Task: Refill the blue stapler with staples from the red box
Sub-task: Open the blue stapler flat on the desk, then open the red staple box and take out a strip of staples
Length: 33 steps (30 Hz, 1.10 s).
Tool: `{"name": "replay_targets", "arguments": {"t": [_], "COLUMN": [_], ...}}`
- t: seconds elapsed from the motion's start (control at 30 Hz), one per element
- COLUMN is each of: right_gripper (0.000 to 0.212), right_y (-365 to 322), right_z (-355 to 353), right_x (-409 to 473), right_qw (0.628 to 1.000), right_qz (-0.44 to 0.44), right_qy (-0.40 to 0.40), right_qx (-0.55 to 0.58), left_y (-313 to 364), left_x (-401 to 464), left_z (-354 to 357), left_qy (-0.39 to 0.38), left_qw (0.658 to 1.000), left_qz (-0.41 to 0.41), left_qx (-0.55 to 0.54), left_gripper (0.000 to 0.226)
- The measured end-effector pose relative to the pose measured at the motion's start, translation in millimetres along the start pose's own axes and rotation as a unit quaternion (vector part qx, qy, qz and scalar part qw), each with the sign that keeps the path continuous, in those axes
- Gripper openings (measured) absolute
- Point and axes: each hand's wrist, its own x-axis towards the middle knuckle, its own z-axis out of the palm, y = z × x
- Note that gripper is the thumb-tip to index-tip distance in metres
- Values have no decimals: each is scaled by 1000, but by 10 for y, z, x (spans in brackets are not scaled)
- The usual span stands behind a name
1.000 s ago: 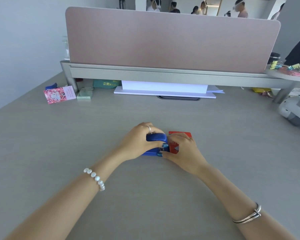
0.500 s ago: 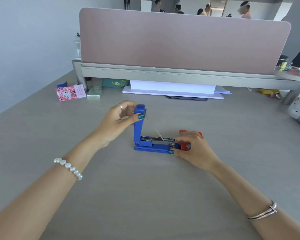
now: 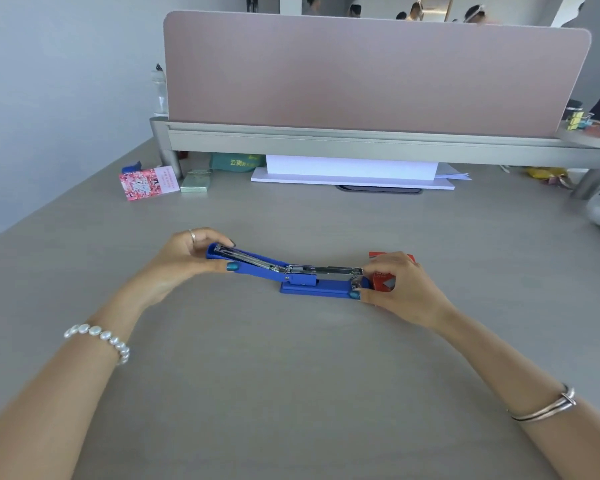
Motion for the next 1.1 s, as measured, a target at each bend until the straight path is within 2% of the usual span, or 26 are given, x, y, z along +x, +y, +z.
{"name": "replay_targets", "arguments": {"t": [0.07,0.33,0.43,0.53,0.63,0.73,0.83,0.93,1.1], "right_gripper": [18,21,25,11,32,38,39,39,42], "right_y": [6,-14,-47,-48,-29,-10,85,235,382], "right_z": [4,-8,-39,-67,-135,-302,-504,-613,-573], "right_x": [4,-15,-35,-43,-62,-84,-110,-156,-283], "right_qw": [1000,1000,1000,999,998,995,997,998,997], "right_qz": [1,-10,-15,-21,9,22,24,21,28], "right_qy": [1,-2,-12,-21,-3,-9,-34,-45,-32], "right_qx": [-1,-6,-7,19,64,100,67,43,71], "left_y": [-33,-28,30,167,435,737,941,1022,900], "left_x": [0,-5,-9,-7,21,45,107,216,357], "left_z": [-12,7,36,147,360,638,975,1322,1723], "left_qy": [-15,-47,-31,13,27,-23,-80,-126,-169], "left_qw": [999,995,993,987,980,973,965,957,951], "left_qz": [-12,-13,-19,-2,57,118,149,158,143], "left_qx": [28,88,115,163,190,198,202,209,218], "left_gripper": [34,42,47,51,44,36,27,22,18]}}
